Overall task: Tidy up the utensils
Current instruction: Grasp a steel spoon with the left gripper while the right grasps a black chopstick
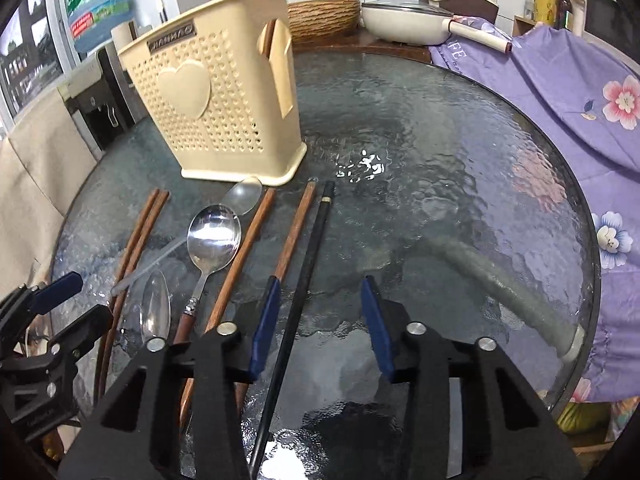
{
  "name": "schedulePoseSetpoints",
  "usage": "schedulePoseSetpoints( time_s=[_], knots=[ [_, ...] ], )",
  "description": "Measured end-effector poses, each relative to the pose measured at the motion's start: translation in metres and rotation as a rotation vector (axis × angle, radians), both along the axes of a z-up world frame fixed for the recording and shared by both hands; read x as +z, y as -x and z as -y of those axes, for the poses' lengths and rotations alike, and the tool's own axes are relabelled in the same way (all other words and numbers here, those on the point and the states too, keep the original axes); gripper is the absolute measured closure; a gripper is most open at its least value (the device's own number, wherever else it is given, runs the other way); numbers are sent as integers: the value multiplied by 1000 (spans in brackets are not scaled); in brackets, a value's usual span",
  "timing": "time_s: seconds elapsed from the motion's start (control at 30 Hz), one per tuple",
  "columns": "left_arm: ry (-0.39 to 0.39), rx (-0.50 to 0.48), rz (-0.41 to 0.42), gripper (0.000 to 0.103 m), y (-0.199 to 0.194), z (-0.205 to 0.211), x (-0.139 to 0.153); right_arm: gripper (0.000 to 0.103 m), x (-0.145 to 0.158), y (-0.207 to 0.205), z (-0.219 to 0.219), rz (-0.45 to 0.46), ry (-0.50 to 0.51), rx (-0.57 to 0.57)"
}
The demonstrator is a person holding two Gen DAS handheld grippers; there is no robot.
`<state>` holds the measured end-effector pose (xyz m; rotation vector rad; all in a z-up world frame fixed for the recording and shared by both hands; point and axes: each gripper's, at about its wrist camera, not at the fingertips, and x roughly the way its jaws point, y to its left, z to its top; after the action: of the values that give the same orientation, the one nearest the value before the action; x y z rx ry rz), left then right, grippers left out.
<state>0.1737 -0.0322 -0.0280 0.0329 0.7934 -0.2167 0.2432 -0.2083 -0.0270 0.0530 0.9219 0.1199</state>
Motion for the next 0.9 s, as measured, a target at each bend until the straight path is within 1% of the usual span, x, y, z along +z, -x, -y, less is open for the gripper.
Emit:
schedulePoseSetpoints(
  time_s=[0.07,0.37,0.57,0.77,0.83,0.87,0.9],
  knots=[
    [-8,-13,-6,41,2,6,-1,67,-1,-1,-4,-11,9,5],
    [-61,-77,-45,42,5,28,-11,69,-9,-3,-10,-45,42,16],
    [-87,-89,-79,42,4,33,-20,70,-9,-6,-9,-46,59,20],
    [-118,-80,-70,42,0,38,-22,70,-8,-10,-8,-45,56,24],
    [-122,-81,-73,44,-4,41,-23,70,-7,-10,-7,-43,51,26],
    [-121,-83,-81,49,-6,43,-23,70,-7,-11,-6,-43,50,26],
    [-114,-84,-82,50,-8,44,-23,70,-7,-11,-6,-44,50,27]
  ],
)
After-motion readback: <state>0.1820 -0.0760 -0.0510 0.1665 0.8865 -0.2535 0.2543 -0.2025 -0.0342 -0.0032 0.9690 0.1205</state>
